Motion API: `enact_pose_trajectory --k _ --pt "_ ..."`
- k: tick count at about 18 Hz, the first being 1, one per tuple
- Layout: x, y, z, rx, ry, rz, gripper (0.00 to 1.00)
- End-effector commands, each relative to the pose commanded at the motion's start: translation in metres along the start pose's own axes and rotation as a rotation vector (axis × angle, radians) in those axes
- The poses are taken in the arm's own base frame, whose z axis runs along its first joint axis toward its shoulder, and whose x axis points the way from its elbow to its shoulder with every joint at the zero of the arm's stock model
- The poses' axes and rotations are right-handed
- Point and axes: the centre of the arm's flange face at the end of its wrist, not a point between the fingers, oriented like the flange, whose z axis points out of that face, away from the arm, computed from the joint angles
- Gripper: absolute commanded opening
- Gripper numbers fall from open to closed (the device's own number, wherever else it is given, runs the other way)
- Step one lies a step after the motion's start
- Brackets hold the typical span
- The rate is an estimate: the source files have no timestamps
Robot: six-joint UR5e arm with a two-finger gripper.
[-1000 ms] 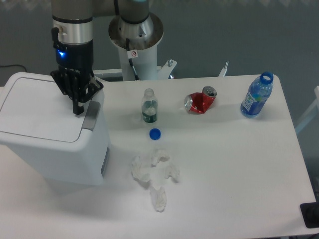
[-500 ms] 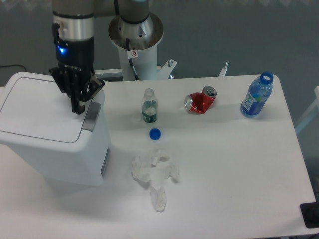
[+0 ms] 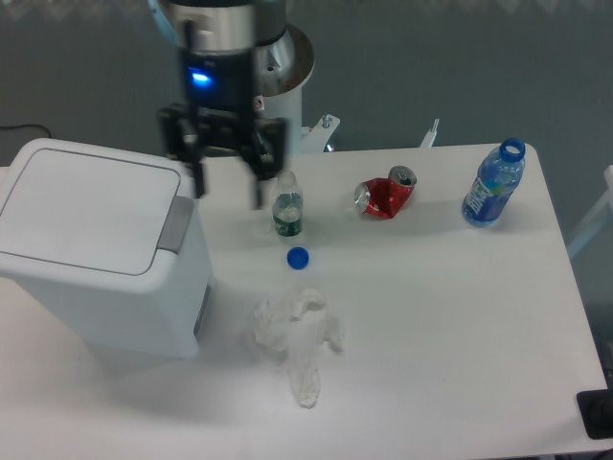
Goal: Close the trash can
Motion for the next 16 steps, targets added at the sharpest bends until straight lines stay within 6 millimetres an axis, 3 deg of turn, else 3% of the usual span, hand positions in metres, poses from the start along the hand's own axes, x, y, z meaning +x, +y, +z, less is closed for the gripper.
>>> enact_pose_trajectory --k 5,9,14,16 --pt "-0.047 0.022 0.065 -0.107 0.032 0.167 1.0" --pt "-0.082 0.023 0.115 -0.225 0.079 0.311 1.0" --pt "-0.103 0.035 0.178 -0.307 0.126 0.331 1.0" --pt "-0.109 0.041 0.189 -0.326 0.132 0.321 1.0"
